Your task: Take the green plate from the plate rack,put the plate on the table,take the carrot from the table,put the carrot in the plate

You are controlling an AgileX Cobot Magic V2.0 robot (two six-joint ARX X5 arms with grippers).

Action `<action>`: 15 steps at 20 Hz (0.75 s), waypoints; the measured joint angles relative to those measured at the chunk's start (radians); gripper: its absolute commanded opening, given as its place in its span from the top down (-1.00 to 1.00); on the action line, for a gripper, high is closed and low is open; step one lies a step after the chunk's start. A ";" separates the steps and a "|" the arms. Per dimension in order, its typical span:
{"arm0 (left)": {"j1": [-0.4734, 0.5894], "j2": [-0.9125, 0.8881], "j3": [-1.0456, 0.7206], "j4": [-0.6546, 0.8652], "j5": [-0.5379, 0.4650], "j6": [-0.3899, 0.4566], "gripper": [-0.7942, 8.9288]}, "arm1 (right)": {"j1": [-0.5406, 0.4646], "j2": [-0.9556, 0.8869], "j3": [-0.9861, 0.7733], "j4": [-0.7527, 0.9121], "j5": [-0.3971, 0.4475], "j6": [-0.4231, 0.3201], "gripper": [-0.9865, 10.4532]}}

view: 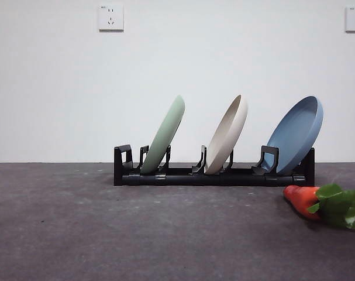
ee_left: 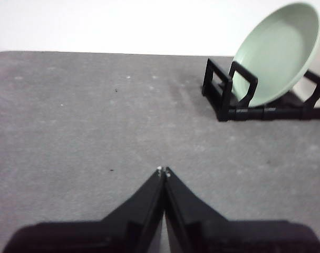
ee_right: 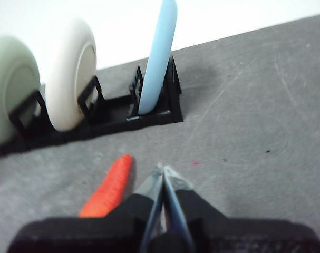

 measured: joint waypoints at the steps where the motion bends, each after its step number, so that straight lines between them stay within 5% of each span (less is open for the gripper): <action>1: 0.000 0.000 0.000 0.004 0.010 -0.021 0.84 | 0.000 0.000 0.000 0.000 -0.002 0.039 0.83; 15: 0.000 0.000 0.032 -0.037 0.121 -0.151 0.85 | 0.000 0.004 0.066 -0.016 -0.008 0.154 0.85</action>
